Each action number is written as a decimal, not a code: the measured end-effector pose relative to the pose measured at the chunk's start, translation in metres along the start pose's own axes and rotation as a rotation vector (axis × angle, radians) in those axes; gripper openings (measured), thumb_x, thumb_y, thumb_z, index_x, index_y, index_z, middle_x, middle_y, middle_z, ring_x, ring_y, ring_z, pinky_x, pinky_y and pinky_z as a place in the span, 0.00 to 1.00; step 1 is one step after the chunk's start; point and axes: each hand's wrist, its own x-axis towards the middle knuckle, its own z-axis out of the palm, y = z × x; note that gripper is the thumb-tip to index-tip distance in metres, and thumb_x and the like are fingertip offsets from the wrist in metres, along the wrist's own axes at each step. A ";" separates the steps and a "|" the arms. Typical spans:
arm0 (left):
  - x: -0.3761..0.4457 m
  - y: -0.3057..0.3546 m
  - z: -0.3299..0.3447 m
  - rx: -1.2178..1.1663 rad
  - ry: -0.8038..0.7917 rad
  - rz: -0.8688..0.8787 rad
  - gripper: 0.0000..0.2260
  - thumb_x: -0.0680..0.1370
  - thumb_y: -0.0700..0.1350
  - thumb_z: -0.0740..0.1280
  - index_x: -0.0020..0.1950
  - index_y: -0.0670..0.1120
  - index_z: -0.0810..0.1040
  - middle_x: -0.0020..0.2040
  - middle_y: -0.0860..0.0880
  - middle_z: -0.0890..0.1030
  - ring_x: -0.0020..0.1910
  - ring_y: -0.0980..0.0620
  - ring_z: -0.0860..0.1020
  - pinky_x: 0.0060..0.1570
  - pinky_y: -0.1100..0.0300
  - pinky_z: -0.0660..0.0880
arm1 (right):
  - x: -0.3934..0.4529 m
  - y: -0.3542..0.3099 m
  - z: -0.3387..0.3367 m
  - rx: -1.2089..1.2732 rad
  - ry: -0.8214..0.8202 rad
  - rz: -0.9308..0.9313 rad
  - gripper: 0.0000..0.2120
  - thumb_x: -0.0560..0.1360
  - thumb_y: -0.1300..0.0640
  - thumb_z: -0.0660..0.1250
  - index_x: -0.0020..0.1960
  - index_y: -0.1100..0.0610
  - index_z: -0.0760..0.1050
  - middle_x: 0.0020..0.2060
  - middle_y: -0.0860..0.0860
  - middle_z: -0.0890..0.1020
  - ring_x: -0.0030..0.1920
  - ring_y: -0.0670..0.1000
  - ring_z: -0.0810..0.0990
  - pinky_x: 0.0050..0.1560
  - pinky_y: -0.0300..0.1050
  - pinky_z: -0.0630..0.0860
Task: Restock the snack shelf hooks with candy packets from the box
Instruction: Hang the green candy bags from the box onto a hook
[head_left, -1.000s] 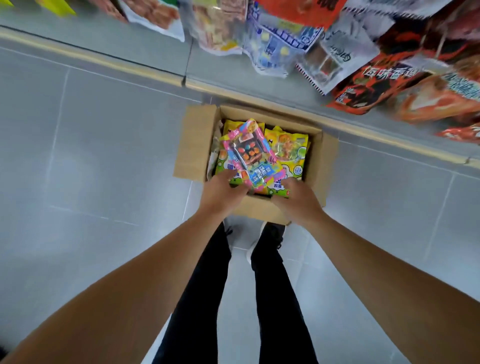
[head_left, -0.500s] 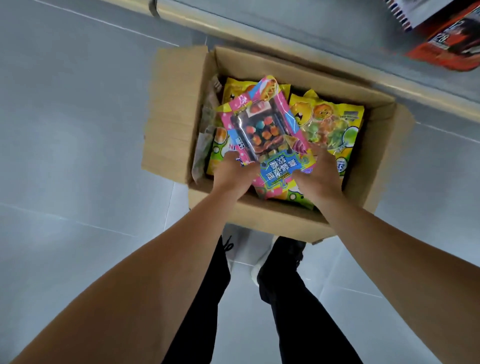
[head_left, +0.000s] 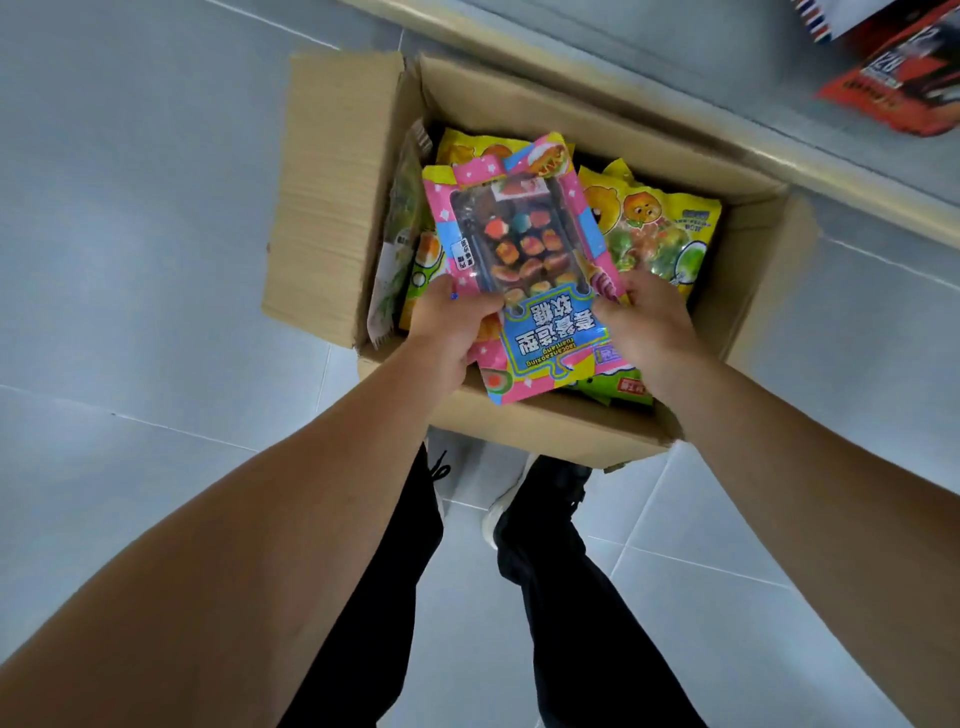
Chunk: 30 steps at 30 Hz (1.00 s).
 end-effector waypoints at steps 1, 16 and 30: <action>-0.012 0.007 -0.002 -0.005 -0.017 0.006 0.15 0.72 0.36 0.69 0.59 0.41 0.76 0.47 0.41 0.83 0.42 0.43 0.83 0.48 0.38 0.80 | -0.011 -0.006 -0.006 -0.001 0.000 -0.013 0.05 0.76 0.60 0.66 0.50 0.59 0.78 0.38 0.53 0.76 0.34 0.51 0.72 0.22 0.32 0.62; -0.303 0.171 -0.060 0.779 -0.157 0.599 0.18 0.66 0.44 0.70 0.55 0.49 0.78 0.43 0.45 0.82 0.40 0.45 0.79 0.40 0.58 0.73 | -0.248 -0.171 -0.164 -0.137 0.325 -0.454 0.28 0.66 0.59 0.73 0.65 0.58 0.71 0.59 0.57 0.75 0.59 0.58 0.74 0.59 0.49 0.72; -0.565 0.246 -0.039 1.901 -0.333 1.149 0.12 0.77 0.44 0.65 0.60 0.51 0.77 0.57 0.48 0.80 0.57 0.44 0.77 0.50 0.54 0.72 | -0.465 -0.235 -0.266 -0.516 0.085 -0.484 0.23 0.71 0.50 0.74 0.65 0.51 0.76 0.56 0.55 0.82 0.56 0.57 0.79 0.53 0.48 0.76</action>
